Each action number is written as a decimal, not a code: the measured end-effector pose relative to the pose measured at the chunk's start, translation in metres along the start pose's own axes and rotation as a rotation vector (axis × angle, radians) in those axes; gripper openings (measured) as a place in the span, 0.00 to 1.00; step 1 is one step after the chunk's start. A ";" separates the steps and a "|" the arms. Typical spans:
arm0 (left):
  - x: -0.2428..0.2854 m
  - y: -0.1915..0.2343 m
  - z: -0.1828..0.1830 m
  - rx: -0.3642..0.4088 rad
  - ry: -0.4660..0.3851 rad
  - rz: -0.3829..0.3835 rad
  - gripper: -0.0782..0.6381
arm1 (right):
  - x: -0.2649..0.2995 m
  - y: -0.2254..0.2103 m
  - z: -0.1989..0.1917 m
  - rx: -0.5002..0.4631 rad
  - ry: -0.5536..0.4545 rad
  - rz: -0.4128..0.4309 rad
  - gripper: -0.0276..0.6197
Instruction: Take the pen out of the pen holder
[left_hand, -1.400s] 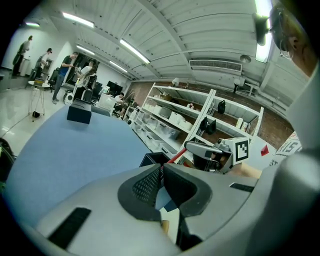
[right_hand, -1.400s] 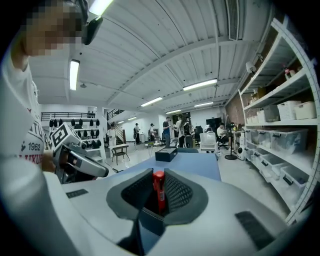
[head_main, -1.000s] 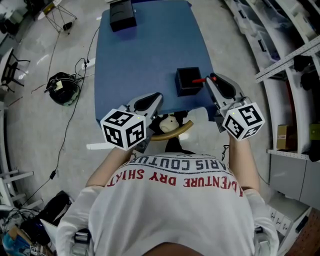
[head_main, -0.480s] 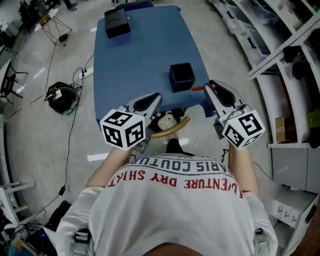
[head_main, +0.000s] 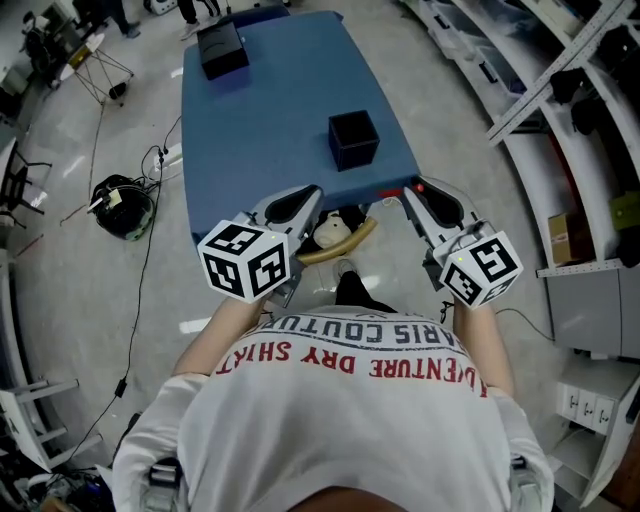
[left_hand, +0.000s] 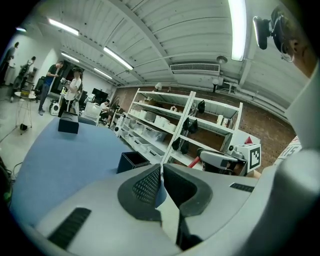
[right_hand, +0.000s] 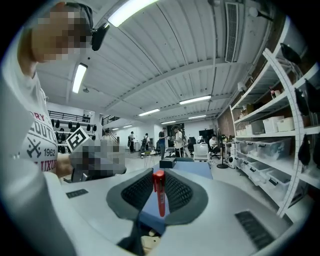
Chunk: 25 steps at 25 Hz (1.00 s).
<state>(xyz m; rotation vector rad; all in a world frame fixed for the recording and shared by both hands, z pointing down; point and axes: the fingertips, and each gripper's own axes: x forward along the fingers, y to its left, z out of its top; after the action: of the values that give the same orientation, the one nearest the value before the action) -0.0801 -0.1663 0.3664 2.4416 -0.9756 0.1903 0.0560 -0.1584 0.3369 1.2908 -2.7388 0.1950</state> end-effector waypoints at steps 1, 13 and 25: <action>-0.002 -0.002 -0.002 0.001 0.002 -0.003 0.16 | -0.002 0.003 -0.003 0.005 0.001 0.000 0.16; -0.021 -0.006 -0.023 -0.002 0.023 0.000 0.16 | -0.017 0.032 -0.035 0.052 0.038 0.008 0.16; -0.021 -0.004 -0.041 -0.016 0.051 -0.007 0.16 | -0.018 0.036 -0.057 0.077 0.070 0.005 0.16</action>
<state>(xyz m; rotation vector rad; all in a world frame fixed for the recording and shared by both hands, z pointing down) -0.0906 -0.1302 0.3935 2.4137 -0.9429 0.2398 0.0422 -0.1127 0.3875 1.2697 -2.7011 0.3424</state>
